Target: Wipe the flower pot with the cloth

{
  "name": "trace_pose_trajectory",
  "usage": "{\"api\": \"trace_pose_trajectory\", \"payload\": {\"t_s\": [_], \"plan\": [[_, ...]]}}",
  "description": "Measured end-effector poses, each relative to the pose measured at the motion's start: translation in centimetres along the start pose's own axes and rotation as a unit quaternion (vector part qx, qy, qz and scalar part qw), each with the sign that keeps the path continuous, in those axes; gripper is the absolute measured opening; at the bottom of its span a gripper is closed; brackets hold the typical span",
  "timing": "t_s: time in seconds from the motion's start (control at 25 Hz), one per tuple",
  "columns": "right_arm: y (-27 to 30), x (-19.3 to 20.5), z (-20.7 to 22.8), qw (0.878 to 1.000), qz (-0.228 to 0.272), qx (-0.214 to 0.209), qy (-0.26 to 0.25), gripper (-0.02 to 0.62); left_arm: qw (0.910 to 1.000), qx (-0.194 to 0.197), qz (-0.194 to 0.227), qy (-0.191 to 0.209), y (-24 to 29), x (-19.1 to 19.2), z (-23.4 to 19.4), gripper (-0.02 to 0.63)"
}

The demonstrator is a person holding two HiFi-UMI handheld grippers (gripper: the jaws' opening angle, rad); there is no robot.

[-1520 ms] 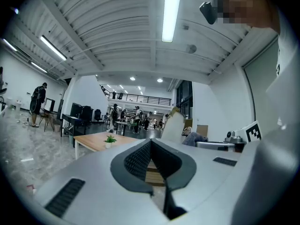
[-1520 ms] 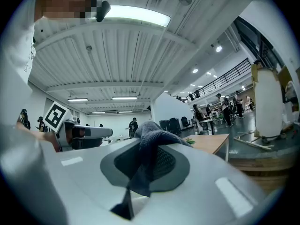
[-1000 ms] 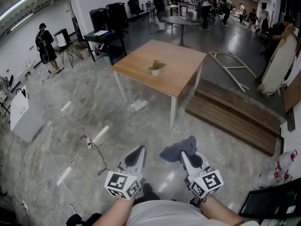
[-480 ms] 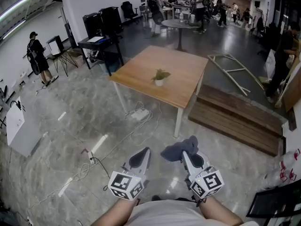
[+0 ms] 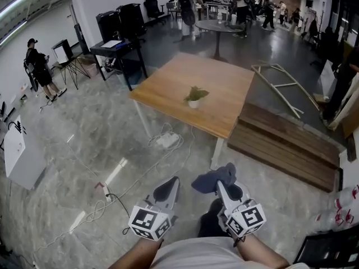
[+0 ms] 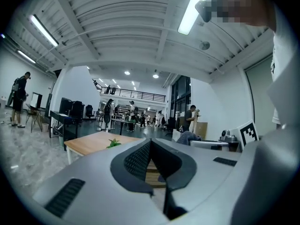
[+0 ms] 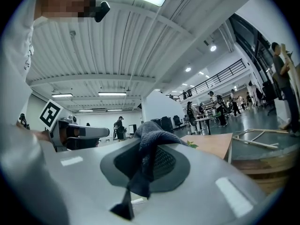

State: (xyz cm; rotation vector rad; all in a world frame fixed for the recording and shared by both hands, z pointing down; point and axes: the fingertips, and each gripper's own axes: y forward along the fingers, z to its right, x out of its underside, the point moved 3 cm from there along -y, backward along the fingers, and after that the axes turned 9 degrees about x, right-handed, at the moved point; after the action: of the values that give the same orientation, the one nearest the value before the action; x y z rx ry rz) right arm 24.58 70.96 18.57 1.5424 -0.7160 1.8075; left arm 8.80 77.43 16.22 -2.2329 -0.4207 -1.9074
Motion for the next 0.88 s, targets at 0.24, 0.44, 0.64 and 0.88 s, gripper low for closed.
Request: {"api": "trace_pose_trajectory", "payload": {"t_s": [0.24,0.44,0.64,0.88], "plan": [[10.4,-0.4,7.7,1.000,-0.004,-0.014,-0.002,0.031,0.9998,-0.017,-0.004,-0.004,10.5,-0.5,-6.3,0.006],[19.9,-2.4,15.1,0.999,-0.019,-0.039,-0.006,0.031,0.9990,-0.038,-0.008,-0.021,21.1,-1.7,-11.9,0.006],[26.9,-3.4,20.1,0.998,-0.028,-0.061,-0.009,0.031,0.9972,-0.064,-0.011,-0.036,27.7,-2.4,-16.8,0.006],[32.1,-3.3,24.3,0.997,-0.035,-0.069,0.001,0.031,0.9964,-0.075,-0.014,-0.039,33.3,-3.3,-20.7,0.006]]}}
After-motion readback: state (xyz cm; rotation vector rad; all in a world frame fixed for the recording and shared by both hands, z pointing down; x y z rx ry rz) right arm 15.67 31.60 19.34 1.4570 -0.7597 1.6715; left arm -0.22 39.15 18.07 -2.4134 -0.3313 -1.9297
